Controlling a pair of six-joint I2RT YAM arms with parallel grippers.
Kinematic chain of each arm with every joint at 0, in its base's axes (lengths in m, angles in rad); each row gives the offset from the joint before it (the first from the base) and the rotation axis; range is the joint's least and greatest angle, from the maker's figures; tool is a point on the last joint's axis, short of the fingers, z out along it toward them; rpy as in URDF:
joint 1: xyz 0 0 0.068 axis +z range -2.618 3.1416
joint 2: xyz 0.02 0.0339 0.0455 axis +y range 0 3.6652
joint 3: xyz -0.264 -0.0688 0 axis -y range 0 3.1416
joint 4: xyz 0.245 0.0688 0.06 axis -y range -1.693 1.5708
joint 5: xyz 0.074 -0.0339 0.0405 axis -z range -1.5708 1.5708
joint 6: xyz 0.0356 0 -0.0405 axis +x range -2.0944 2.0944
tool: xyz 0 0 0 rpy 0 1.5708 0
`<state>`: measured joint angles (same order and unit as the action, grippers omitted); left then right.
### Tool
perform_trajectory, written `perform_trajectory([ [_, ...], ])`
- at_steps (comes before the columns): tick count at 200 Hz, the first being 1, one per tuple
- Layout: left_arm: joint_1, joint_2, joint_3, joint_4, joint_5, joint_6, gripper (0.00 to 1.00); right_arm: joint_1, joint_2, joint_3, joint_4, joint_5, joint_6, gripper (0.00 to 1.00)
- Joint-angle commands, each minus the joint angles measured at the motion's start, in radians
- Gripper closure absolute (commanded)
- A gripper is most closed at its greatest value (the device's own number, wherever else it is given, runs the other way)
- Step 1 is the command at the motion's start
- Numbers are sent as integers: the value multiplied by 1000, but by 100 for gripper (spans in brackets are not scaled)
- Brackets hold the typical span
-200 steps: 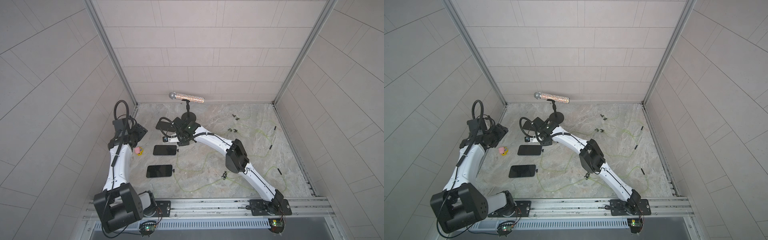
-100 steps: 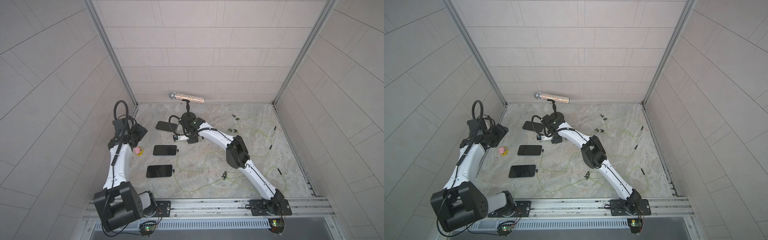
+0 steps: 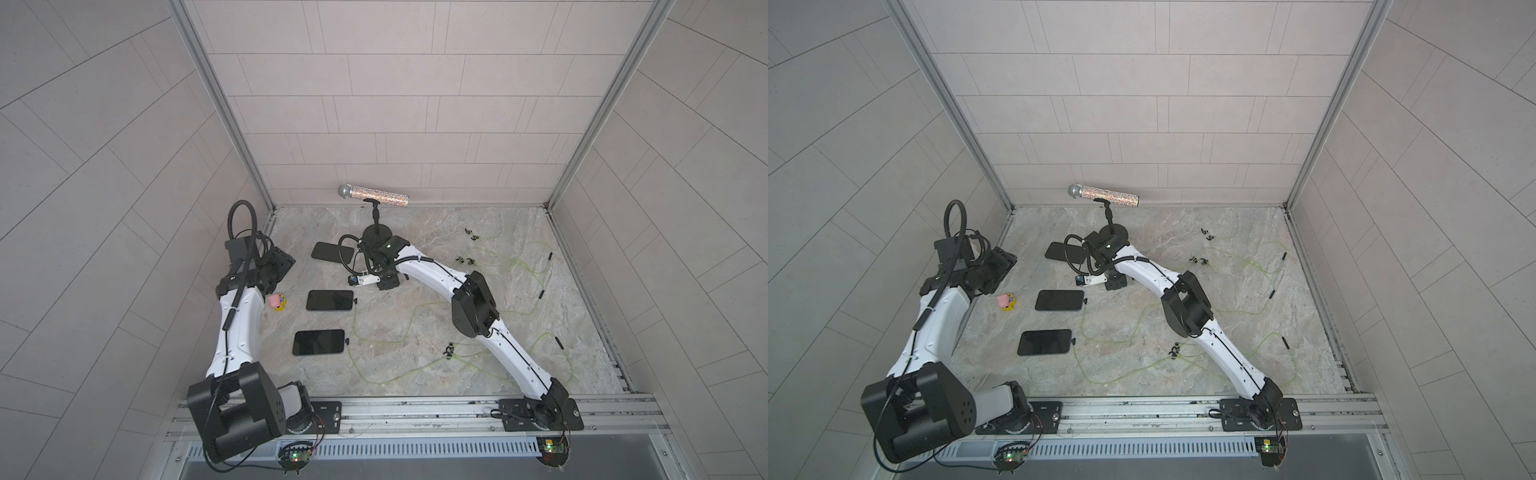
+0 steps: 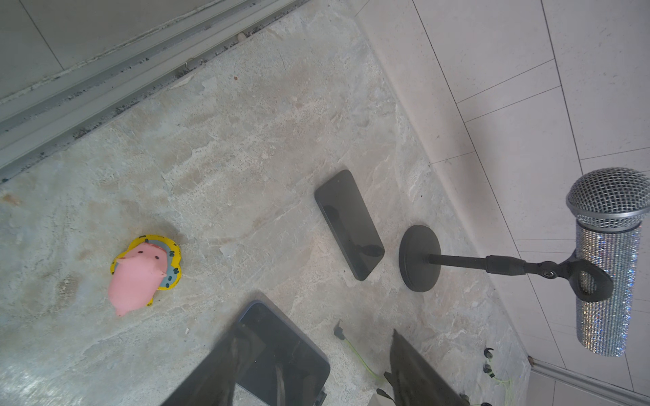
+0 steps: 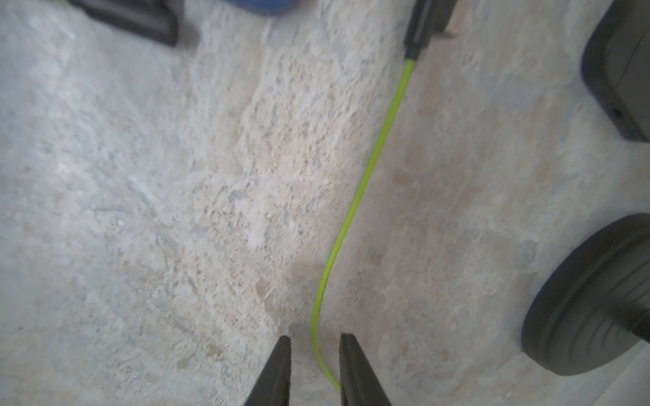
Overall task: Plug wired earphones into phones
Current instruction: Pick up the wired earphone from the center of the board.
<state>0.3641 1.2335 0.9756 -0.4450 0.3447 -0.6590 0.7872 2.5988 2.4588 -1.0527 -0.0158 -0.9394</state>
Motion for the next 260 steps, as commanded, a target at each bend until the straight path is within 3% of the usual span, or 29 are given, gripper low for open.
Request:
perform_trajectory([
  [1,5,-3,-8,11,0,-2,28,13,20,8,-42,7,-27,74],
  [131,5,-5,-11,14,6,-16,29,19,64,14,-16,80,-87,83],
  [173,5,-5,-11,17,11,-19,29,23,75,28,-22,85,-93,89],
  [207,4,-6,-12,17,11,-20,29,25,76,27,-22,85,-96,100],
  [260,5,-11,-12,18,7,-16,29,26,26,27,-12,62,-76,100],
])
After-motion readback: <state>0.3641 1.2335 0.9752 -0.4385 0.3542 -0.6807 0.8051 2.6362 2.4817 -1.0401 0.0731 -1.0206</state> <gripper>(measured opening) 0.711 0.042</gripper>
